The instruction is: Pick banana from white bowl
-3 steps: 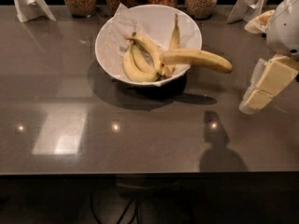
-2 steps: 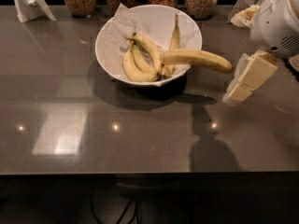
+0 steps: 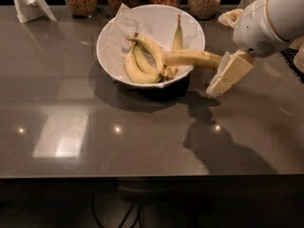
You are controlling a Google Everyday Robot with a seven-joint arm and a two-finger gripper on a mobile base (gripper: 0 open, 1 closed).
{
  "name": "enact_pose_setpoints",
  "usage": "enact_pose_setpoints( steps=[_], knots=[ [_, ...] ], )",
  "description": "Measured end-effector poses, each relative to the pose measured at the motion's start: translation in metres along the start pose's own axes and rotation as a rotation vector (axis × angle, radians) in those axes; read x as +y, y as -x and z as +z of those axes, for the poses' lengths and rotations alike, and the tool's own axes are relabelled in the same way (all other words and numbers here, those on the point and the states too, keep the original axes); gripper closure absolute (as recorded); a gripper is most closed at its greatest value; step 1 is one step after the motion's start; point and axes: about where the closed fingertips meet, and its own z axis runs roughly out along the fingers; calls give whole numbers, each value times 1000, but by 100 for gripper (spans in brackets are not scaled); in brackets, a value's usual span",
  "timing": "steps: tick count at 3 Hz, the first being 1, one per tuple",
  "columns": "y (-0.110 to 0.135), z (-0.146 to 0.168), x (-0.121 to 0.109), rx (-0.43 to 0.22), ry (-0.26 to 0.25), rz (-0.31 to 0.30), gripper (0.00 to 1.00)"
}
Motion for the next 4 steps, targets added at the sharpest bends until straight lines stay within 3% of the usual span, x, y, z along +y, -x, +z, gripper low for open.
enact_pose_setpoints(
  steps=[1, 2, 4],
  knots=[
    [-1, 20, -9, -29, -1, 1, 2],
    [-7, 36, -14, -30, 2, 4, 13],
    [-23, 55, -18, 16, 3, 3, 55]
  ],
)
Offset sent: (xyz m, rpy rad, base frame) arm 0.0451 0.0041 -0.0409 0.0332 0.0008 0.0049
